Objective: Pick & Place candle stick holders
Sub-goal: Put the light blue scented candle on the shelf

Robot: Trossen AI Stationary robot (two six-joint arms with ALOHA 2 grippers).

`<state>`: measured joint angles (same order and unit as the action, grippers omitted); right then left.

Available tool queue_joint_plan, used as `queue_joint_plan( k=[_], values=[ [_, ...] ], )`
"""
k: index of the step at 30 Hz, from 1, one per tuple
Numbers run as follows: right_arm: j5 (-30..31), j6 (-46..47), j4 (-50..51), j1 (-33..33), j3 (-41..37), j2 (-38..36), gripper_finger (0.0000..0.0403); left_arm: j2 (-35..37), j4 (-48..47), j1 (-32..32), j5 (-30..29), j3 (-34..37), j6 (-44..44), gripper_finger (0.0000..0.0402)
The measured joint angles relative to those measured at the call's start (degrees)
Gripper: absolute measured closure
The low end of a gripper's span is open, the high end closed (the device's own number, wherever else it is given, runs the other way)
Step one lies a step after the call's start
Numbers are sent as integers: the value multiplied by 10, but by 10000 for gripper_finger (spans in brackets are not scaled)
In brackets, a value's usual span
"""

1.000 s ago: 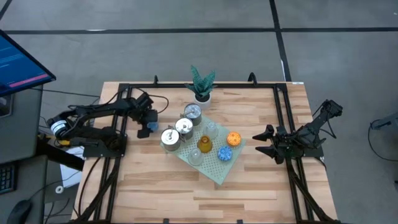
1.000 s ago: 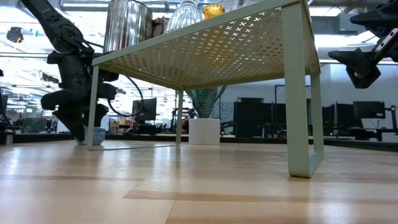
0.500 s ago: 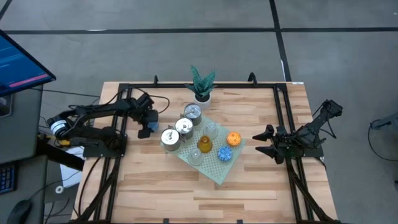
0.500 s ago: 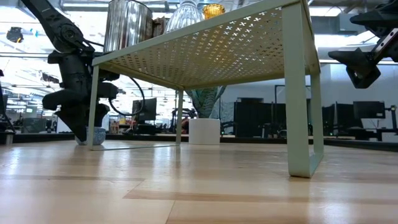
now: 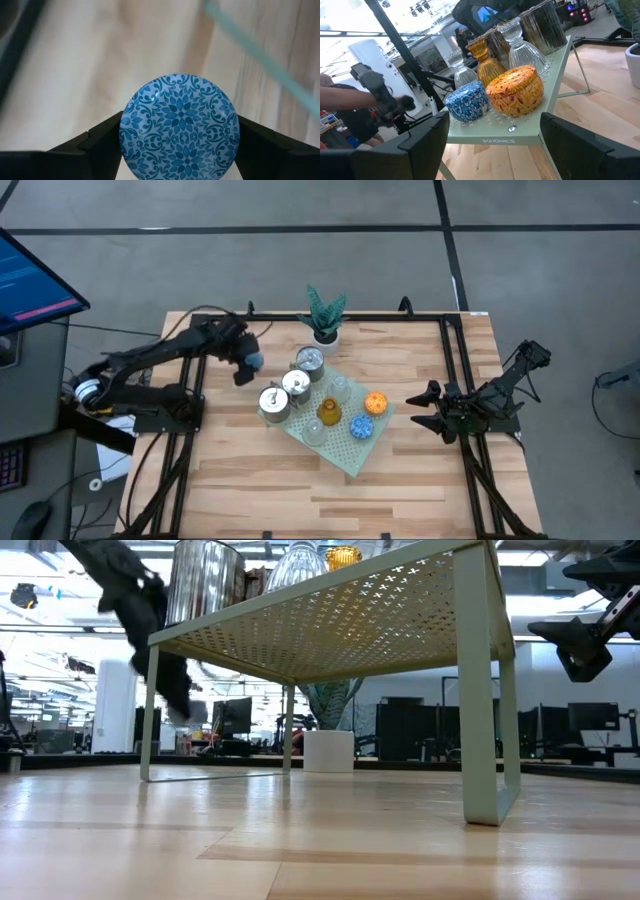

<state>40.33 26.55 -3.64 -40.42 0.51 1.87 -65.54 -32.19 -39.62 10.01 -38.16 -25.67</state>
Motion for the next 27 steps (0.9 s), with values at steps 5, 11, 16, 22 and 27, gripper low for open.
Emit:
queue_joint_plan(
  k=[5, 11, 16, 22, 27],
  values=[
    [0, 0, 0, 0, 0, 0, 101, 70, -3, 0, -20, -62, 36, 99],
    [0, 0, 0, 0, 0, 0, 101, 134, -4, 3, -27, -153, 97, 98],
    [0, 0, 0, 0, 0, 0, 101, 137, -2, 38, -27, -239, 153, 99],
    [0, 0, 0, 0, 0, 0, 101, 100, 3, 121, -53, -326, 191, 98],
    [0, 0, 0, 0, 0, 0, 101, 49, 6, 218, -83, -381, 192, 97]
  ],
)
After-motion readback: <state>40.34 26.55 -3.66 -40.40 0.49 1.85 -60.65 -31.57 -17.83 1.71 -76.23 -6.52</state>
